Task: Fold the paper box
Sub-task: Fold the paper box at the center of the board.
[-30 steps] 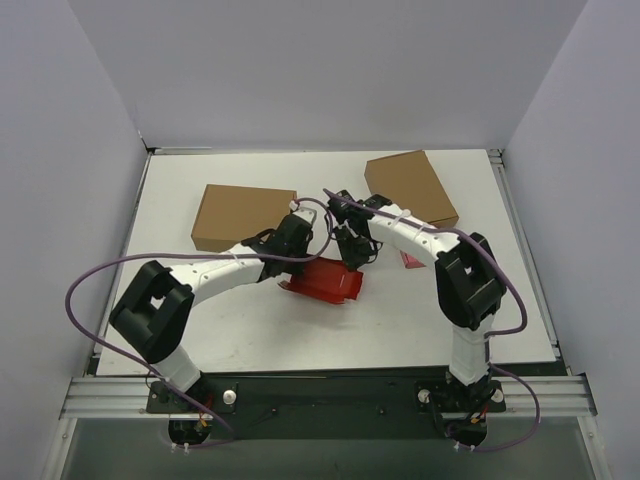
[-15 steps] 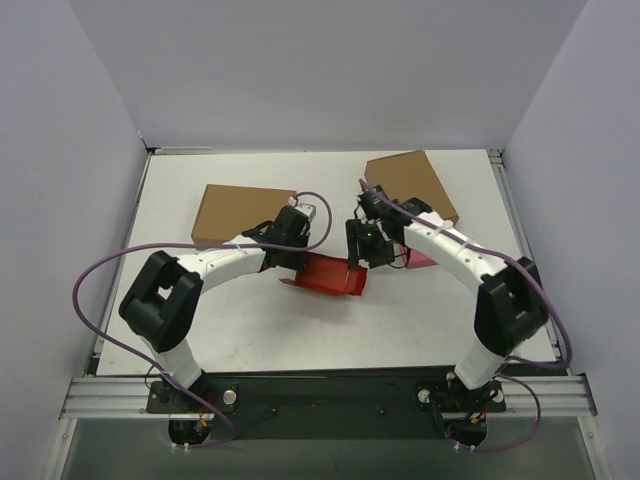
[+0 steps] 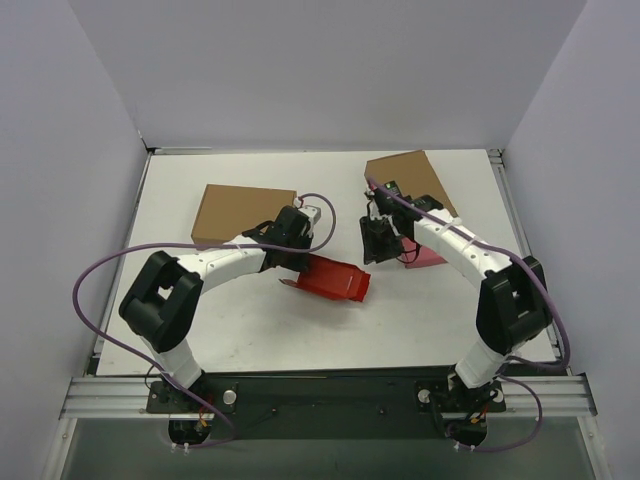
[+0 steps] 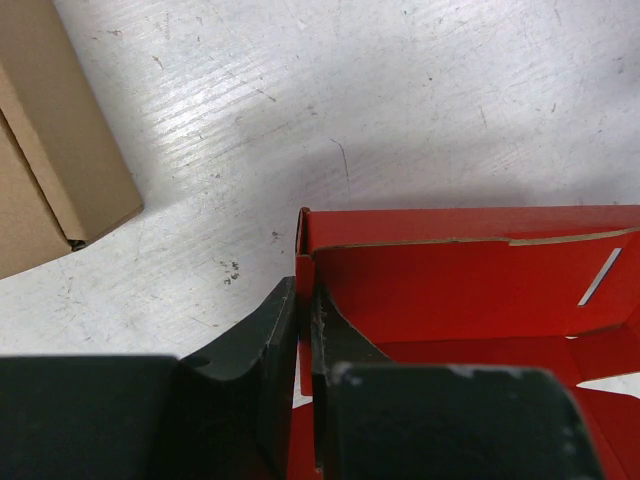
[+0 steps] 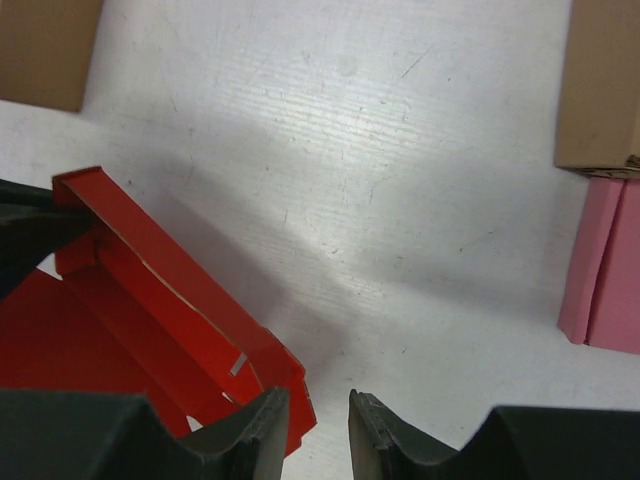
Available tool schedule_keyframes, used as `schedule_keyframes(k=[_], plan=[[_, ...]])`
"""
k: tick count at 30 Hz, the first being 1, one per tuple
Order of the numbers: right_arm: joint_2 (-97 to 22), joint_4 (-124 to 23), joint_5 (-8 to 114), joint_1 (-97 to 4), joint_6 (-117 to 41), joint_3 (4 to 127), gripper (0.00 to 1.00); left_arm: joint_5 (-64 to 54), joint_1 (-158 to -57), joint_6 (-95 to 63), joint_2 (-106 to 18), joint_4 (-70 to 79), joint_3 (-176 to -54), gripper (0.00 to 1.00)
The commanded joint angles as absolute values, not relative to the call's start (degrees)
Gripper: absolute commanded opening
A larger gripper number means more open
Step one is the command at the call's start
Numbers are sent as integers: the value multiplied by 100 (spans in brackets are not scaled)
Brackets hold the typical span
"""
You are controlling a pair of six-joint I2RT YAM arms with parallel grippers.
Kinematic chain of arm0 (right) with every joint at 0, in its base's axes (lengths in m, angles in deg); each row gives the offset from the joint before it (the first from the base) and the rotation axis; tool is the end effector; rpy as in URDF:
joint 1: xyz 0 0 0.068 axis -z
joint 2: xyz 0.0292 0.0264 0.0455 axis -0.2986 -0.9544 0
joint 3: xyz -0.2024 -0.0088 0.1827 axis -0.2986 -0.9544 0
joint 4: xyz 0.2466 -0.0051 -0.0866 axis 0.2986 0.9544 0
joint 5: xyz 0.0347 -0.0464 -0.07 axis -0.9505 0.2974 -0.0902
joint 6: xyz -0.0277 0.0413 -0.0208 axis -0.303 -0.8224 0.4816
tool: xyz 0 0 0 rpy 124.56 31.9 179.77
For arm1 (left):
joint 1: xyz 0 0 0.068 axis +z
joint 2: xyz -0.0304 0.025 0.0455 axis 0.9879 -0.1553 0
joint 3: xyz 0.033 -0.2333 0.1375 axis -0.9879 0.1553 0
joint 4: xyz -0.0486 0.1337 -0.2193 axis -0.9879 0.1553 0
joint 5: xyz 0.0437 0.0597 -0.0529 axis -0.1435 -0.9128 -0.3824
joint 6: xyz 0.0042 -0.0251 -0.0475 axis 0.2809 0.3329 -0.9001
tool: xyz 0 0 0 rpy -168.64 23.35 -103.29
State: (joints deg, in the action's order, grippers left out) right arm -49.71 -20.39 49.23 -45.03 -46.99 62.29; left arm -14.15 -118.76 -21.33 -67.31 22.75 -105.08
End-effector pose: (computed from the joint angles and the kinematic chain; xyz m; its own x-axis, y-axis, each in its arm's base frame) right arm 0.3096 0.1704 0.2585 -0.8247 -0.1310 -0.5503 -0.3553 0.8769 0.3237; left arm 0.2848 -0.2193 0.1905 -0.7779 0.2269 -0.5860 0.3892 0.9061 -0.1658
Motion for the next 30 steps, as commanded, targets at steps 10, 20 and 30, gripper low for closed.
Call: schedule_keyframes(k=[10,20,30], plan=[[-5446,-1969,4772,-5024,-3961,6536,30,-1305,-11842,-2115,-6643,2045,-10624,1],[-5403,-1960,4772,-4999,-3952,6563,27,-1305,-11842,-2106,-6635,2054,-10597,1],[-5252,-1960,4755,-4603,-3979,6440,33,-1305,-11842,-2053,-6599,2001,-10553,1]])
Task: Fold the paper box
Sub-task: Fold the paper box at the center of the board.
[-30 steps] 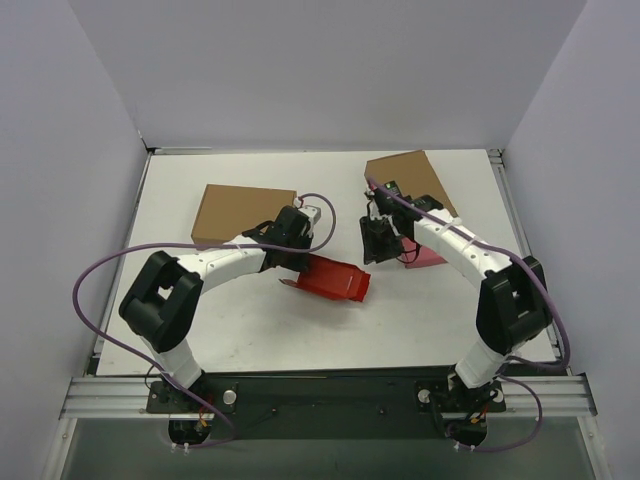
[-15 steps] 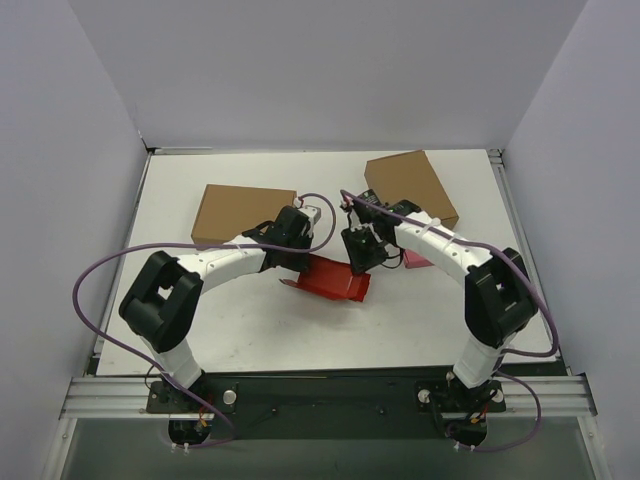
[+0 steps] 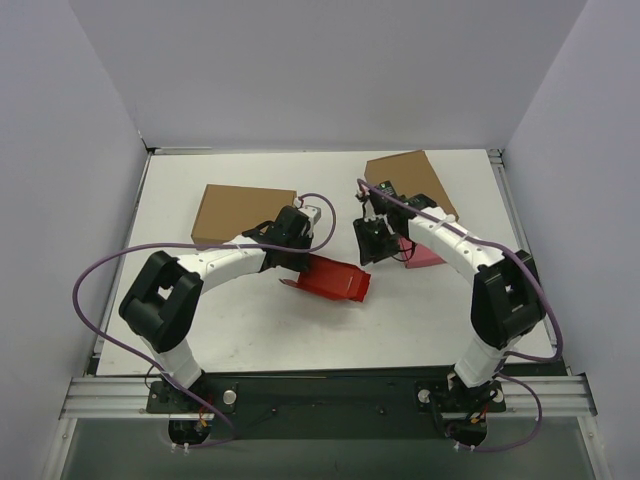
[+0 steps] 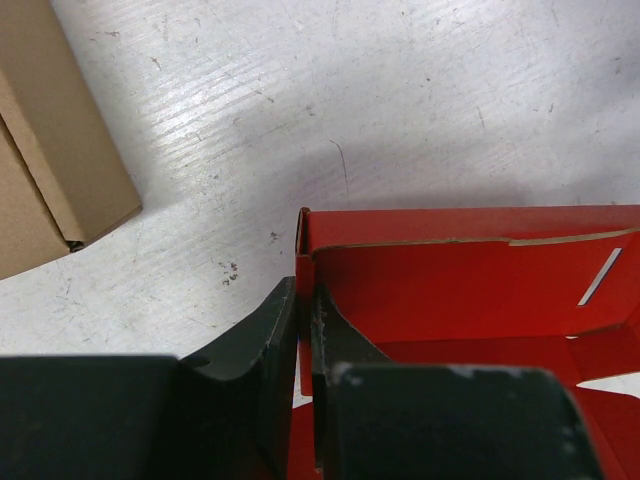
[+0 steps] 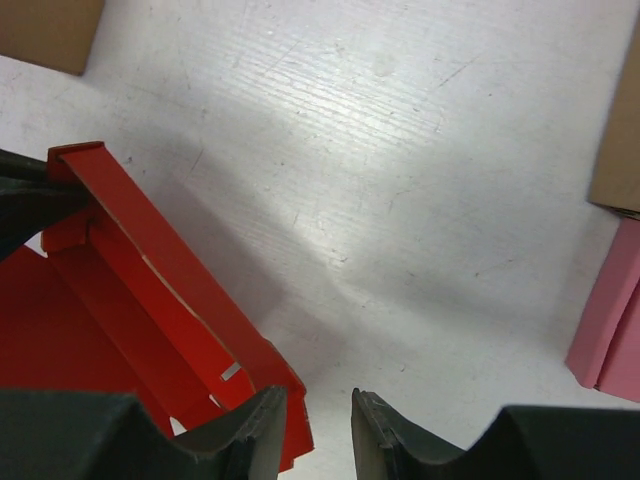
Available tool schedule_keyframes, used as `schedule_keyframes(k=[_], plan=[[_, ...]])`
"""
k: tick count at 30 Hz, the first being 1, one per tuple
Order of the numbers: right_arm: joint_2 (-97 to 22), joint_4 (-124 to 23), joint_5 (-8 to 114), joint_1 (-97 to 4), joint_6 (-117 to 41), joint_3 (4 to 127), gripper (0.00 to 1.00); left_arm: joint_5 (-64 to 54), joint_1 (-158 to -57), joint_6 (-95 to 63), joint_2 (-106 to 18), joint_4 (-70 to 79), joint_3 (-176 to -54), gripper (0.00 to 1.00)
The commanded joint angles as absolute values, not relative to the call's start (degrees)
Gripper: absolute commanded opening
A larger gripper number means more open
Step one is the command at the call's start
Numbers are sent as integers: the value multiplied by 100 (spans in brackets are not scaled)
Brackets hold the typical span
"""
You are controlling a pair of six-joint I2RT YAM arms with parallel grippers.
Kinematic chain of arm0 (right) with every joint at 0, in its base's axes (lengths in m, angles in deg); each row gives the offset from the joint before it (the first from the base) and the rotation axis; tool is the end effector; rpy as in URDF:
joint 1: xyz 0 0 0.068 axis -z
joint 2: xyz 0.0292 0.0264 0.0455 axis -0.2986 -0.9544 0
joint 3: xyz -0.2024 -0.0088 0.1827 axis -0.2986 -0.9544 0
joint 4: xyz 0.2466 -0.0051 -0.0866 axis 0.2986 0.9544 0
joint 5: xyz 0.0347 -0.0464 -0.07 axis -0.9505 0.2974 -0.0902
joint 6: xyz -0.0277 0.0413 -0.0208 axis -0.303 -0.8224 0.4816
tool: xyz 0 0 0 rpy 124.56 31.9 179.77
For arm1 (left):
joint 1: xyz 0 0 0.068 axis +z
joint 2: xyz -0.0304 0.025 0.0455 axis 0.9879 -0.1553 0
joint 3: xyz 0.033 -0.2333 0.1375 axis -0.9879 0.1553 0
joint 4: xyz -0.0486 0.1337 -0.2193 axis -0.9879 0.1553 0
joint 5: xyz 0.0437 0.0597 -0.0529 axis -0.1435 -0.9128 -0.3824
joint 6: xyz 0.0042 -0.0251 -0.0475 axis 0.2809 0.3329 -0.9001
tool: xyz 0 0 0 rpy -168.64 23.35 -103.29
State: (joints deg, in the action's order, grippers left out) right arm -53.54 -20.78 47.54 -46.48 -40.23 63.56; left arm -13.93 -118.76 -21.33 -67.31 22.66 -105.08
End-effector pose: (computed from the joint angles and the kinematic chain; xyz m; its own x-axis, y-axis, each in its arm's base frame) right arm 0.3156 0.1851 0.2434 -0.7916 -0.2655 -0.5503 -0.4744 0.8348 0.2796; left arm 0.2848 -0.2195 0.1906 -0.7777 0.2268 -0.5863 0.3913 0.9046 -0.1691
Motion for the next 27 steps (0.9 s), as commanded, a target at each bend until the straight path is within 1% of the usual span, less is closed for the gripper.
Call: schedule_keyframes(k=[1,17,22,27], plan=[[-5279,-1969,4763,-4603,-3996,6457,33,-1305,-11842,-2053,-6599,2001,-10562,1],[-5683,-2074,4764,-5024,-3812,6317,28,-1305,-11842,-2045,-6564,2062,-10588,0],[-5762,-2110,4702,-5191,-3768,6378,20,-1305,-11842,-2045,-6564,2071,-10580,0],[-5789,-2092,4772,-5323,-3934,6466,15,-1305,-11842,-2080,-6573,2063,-10571,0]])
